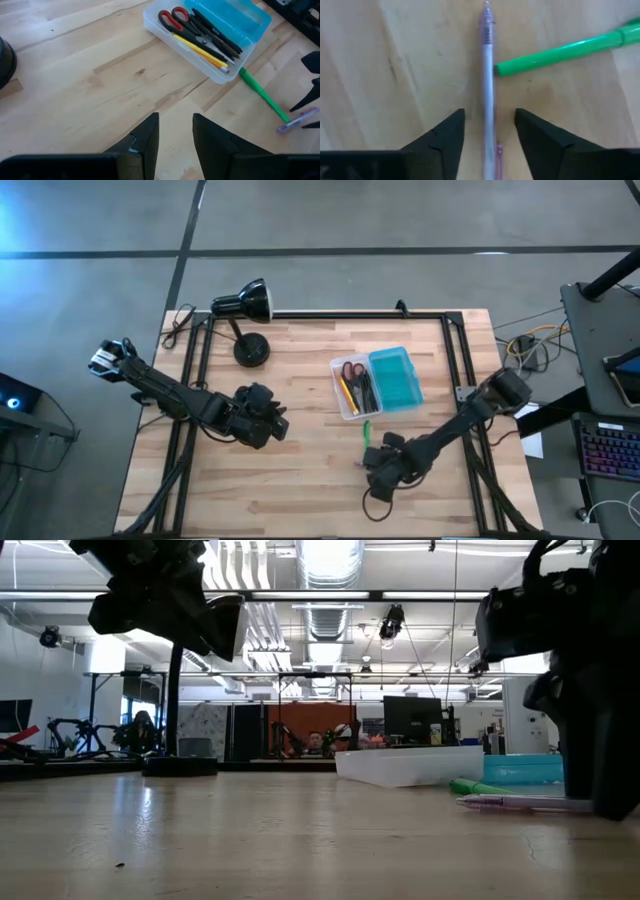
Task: Pick & place school supplies into a supply box
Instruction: Put the purple pen into the blue supply box
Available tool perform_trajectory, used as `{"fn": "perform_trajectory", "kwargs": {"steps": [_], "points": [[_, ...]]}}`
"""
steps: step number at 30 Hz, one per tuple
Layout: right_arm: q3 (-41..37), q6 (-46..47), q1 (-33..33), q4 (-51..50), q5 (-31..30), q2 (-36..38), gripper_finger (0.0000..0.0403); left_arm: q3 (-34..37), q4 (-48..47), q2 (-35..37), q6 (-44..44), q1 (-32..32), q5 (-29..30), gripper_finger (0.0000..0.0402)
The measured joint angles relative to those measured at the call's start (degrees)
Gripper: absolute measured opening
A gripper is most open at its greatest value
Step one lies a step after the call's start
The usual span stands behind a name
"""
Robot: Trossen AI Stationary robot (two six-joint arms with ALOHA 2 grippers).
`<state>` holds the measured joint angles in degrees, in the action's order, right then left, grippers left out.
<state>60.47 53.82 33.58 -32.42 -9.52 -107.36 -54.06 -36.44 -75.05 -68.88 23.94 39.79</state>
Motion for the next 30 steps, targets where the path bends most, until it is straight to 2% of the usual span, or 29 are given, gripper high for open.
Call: {"fn": "perform_trajectory", "kwargs": {"steps": [7,13,17,20,23,27,30], "points": [[0.63,-1.76,-0.16,-3.6,0.18,-0.62,0.0028,0.02,-0.01,0.0,0.0,0.0,-0.02,0.0101],[0.82,-7.17,-0.38,-7.73,7.86,4.3,0.0022,0.1,0.01,0.0,1.55,-0.04,0.02,0.0101],[1.62,-5.52,-3.24,-5.48,8.4,12.73,0.0021,0.13,0.16,0.0,1.57,-0.09,0.25,0.0101],[-0.18,0.88,-9.02,-5.69,1.43,17.96,0.002,0.13,0.57,0.0,1.55,-0.13,0.52,0.0101],[-2.46,7.15,-17.25,-4.71,-2.82,22.71,0.002,0.13,1.49,0.0,1.53,-0.22,0.92,0.0101],[-6.1,7.31,-27.54,-1.39,-4.12,23.78,0.0022,0.13,2.5,0.0,1.55,-0.22,1.23,0.0101],[-7.86,7.47,-33.09,4.03,-2.47,22.54,0.0042,0.13,2.61,0.0,1.57,-0.22,1.23,0.0101]]}}
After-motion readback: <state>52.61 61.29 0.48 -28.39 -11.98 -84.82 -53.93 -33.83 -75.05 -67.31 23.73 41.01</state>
